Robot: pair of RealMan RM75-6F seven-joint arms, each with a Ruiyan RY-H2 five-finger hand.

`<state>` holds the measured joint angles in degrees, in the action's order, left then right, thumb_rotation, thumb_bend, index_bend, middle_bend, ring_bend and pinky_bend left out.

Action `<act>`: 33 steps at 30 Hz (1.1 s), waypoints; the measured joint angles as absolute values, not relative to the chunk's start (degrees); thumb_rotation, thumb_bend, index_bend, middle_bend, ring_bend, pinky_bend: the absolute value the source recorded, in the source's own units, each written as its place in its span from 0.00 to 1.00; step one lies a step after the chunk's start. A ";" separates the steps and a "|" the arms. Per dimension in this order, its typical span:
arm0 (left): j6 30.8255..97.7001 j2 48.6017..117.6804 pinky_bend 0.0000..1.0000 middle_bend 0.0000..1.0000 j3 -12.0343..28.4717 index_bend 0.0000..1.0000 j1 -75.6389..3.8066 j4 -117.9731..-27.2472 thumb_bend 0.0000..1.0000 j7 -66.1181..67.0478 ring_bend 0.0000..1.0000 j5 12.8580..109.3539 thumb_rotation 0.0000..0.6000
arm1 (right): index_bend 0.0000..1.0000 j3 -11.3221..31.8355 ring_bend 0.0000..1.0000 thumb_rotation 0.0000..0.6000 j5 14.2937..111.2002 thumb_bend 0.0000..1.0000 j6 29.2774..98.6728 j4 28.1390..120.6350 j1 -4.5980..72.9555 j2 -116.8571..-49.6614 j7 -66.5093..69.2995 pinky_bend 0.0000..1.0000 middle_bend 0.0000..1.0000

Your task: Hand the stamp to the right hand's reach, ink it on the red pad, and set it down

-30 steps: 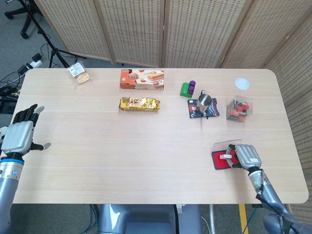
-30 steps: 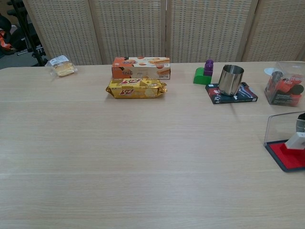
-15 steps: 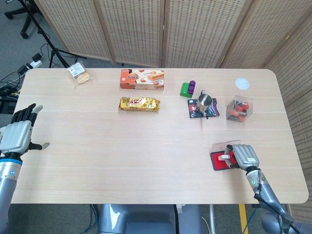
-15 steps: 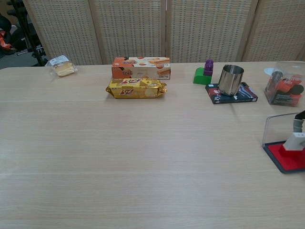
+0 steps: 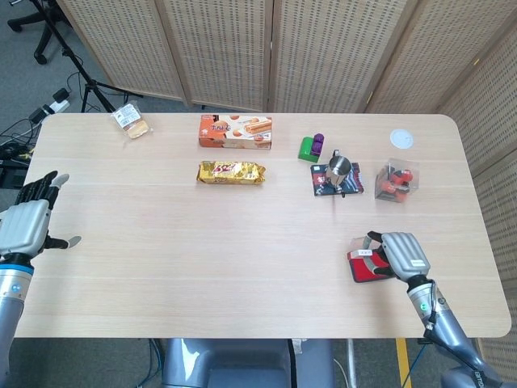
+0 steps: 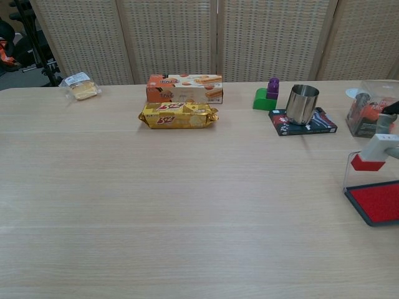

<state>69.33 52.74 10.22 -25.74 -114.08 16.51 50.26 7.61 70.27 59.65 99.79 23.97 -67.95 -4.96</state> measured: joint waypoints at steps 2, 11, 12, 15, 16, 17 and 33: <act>69.24 52.63 0.00 0.00 10.19 0.00 -25.66 -114.14 0.10 16.30 0.00 50.50 1.00 | 0.58 7.76 1.00 1.00 70.86 0.57 60.20 101.66 24.07 -67.34 -5.68 1.00 1.00; 68.84 52.07 0.00 0.00 10.05 0.00 -25.31 -114.24 0.10 15.28 0.00 51.40 1.00 | 0.58 8.33 1.00 1.00 67.41 0.57 58.77 103.01 27.59 -71.41 -14.27 1.00 1.00; 68.81 52.04 0.00 0.00 10.04 0.00 -25.28 -114.23 0.10 15.21 0.00 51.42 1.00 | 0.58 8.38 1.00 1.00 66.72 0.57 58.62 102.71 28.00 -72.25 -15.18 1.00 1.00; 68.68 51.92 0.00 0.00 10.10 0.00 -25.25 -114.15 0.10 14.97 0.00 51.39 1.00 | 0.58 8.46 1.00 1.00 64.55 0.57 58.22 101.30 29.18 -75.24 -17.44 1.00 1.00; 68.59 51.89 0.00 0.00 10.10 0.00 -25.25 -114.13 0.10 14.91 0.00 51.39 1.00 | 0.58 8.48 1.00 1.00 63.94 0.57 58.13 100.70 29.53 -76.27 -18.26 1.00 1.00; 68.56 51.88 0.00 0.00 10.10 0.00 -25.25 -114.12 0.10 14.89 0.00 51.40 1.00 | 0.58 8.49 1.00 1.00 63.11 0.57 58.17 99.89 29.97 -77.66 -19.49 1.00 1.00; 67.65 51.69 0.00 0.00 10.15 0.00 -25.47 -113.89 0.10 14.56 0.00 50.87 1.00 | 0.58 7.38 1.00 1.00 59.20 0.54 60.02 93.56 31.57 -85.68 -24.02 1.00 1.00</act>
